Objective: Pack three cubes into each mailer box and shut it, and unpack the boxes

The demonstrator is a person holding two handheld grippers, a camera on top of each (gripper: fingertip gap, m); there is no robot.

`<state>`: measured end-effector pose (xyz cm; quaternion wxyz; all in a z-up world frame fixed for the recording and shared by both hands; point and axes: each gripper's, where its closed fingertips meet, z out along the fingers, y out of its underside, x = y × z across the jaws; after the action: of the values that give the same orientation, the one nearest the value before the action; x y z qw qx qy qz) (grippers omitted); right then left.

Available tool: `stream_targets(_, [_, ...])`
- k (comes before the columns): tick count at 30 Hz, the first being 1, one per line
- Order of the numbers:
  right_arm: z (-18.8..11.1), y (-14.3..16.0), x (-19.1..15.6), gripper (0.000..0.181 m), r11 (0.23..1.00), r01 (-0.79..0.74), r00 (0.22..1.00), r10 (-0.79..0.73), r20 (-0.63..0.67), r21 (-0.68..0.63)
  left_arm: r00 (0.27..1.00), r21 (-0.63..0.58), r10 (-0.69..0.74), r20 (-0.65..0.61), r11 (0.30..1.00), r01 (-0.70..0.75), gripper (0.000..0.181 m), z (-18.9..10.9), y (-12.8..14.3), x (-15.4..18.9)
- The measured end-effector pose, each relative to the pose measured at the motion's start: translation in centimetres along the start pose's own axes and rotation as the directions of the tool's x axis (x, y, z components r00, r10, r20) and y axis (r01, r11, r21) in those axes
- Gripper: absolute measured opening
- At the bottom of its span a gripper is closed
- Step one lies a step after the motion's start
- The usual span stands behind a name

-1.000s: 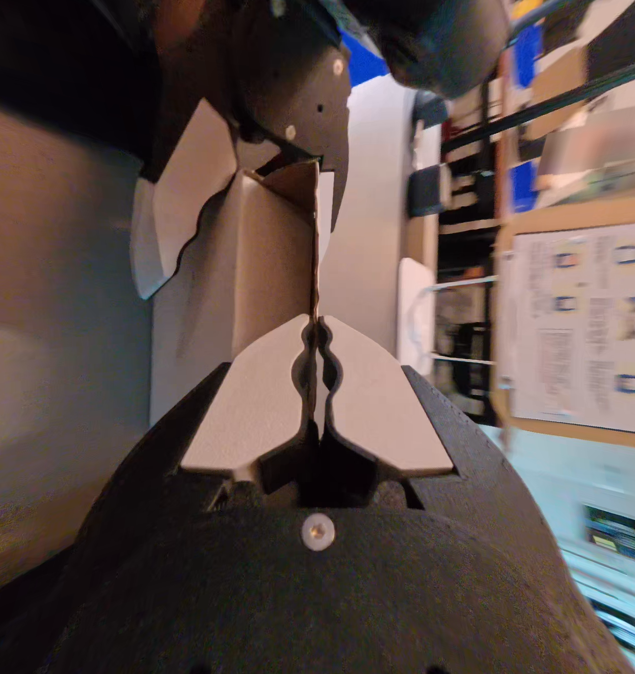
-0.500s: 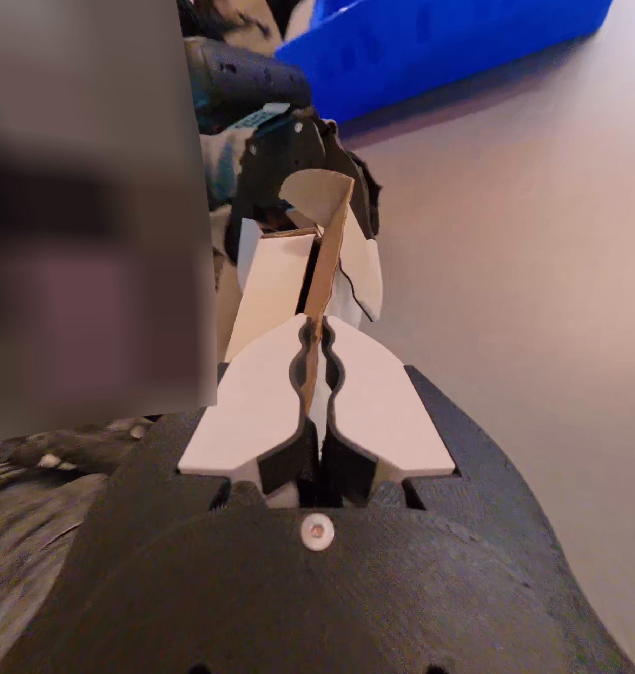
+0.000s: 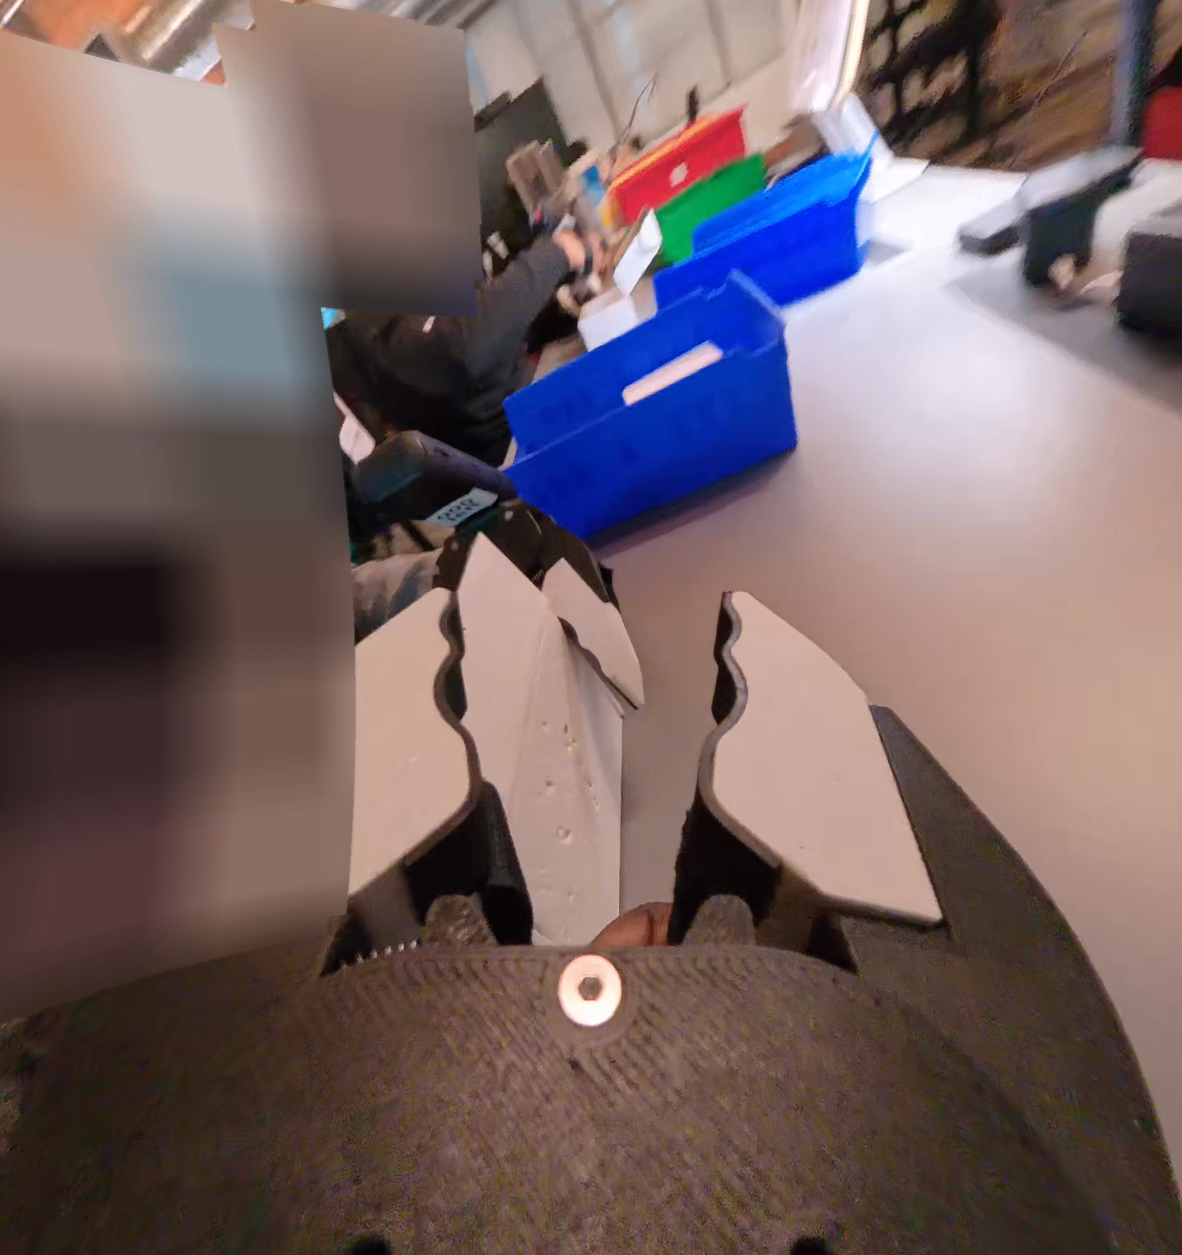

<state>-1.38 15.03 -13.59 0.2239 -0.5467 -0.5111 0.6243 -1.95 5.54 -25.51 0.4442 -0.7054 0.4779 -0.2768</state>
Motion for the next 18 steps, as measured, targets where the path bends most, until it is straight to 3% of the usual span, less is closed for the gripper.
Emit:
stream_targets(1, [-0.6, -0.3, -0.9, 0.074, 0.999, 0.035, 0.999, -0.035, -0.014, 0.029, 1.000, 0.000, -0.001, 0.000, 1.000, 0.001, 0.107, 0.0, 0.0, 0.0])
stream_targets(3, [-1.6, -0.5, -3.1, 0.077, 0.993, 0.097, 0.995, -0.095, -0.038, 0.065, 1.000, -0.001, -0.002, 0.001, 1.000, 0.002, 0.107, 0.0, 0.0, 0.0])
stream_targets(6, [-2.3, 1.3, -5.4, 0.067, 0.972, 0.234, 0.967, -0.229, -0.115, 0.032, 1.000, -0.004, -0.004, 0.000, 1.000, 0.004, 0.107, 0.1, 0.0, 0.0])
stream_targets(8, [-2.2, 3.4, -5.0, 0.061, 0.936, 0.338, 0.911, -0.352, -0.214, -0.101, 1.000, -0.005, -0.003, 0.001, 1.000, 0.003, 0.107, 0.1, 0.0, 0.0])
stream_targets(11, [-1.9, 5.4, -4.5, 0.041, 0.865, 0.422, 0.833, -0.488, -0.262, -0.271, 1.000, -0.006, -0.004, 0.002, 1.000, 0.004, 0.107, 0.1, 0.0, 0.0])
stream_targets(14, [-1.6, 5.6, -4.6, 0.002, 0.835, 0.423, 0.825, -0.515, -0.232, -0.350, 1.000, -0.006, -0.004, 0.003, 1.000, 0.004, 0.107, 0.1, 0.0, 0.0])
stream_targets(18, [-1.6, 5.7, -4.7, 0.001, 0.837, 0.370, 0.855, -0.477, -0.205, -0.404, 1.000, 0.000, -0.004, 0.002, 1.000, 0.004, 0.109, 0.1, 0.0, 0.0])
